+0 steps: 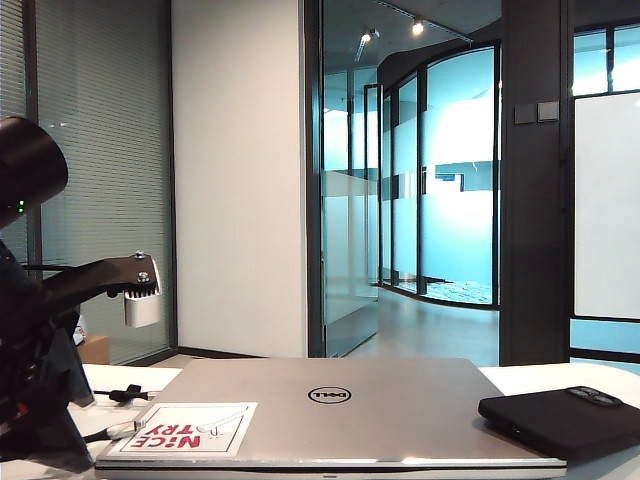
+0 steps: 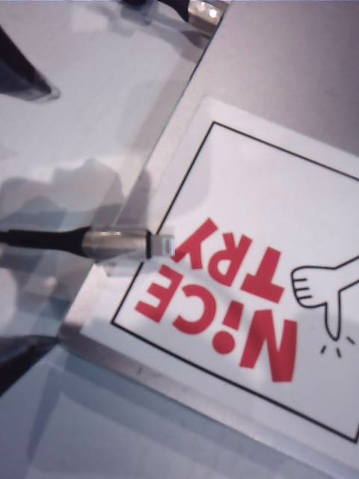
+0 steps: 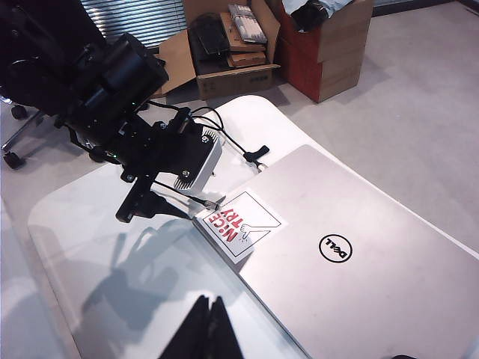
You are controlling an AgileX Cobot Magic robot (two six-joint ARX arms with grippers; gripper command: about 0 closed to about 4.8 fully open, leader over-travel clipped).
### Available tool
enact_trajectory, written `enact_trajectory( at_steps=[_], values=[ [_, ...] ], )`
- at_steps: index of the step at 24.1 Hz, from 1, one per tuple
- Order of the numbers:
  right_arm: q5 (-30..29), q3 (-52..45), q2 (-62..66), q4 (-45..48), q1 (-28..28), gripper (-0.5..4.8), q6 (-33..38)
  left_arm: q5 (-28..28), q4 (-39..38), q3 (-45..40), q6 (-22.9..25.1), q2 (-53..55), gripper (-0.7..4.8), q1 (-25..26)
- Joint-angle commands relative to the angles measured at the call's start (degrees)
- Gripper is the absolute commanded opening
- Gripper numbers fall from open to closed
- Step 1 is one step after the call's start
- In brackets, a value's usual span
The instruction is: Pick up the charging cable and the phone, plug the charging cable into the charging port on the phone, and finally place them back on the table.
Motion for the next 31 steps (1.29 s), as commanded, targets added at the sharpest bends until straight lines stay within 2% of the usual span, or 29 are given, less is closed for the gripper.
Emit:
enact_trajectory(
  at_steps=[1,11,18,22,24,31],
  values=[
    [-0.11,0.33,-0.17,1.07,0.02,-0.02,-0.20,0.22,3.96,0.17,0.02,-0.17,3.95,0.02],
    [-0.09,0.33,-0.17,1.05,0.02,-0.02,-0.20,0.07,3.91,0.15,0.04,1.01,3.95,0.13],
    [-0.09,0.33,-0.15,1.07,0.02,-0.01,-0.17,0.07,1.03,0.15,0.02,0.98,3.98,4.50],
    [-0.09,0.33,-0.15,1.07,0.02,-0.02,-0.20,0.09,1.25,0.15,0.04,0.98,4.13,3.93],
    [-0.09,0.33,-0.15,1.07,0.02,-0.02,-0.17,0.11,1.27,0.15,0.02,0.98,4.40,2.75],
    [-0.09,0.33,-0.17,1.07,0.02,-0.02,-0.20,0.09,1.29,0.15,0.04,1.01,4.39,2.67]
  ],
)
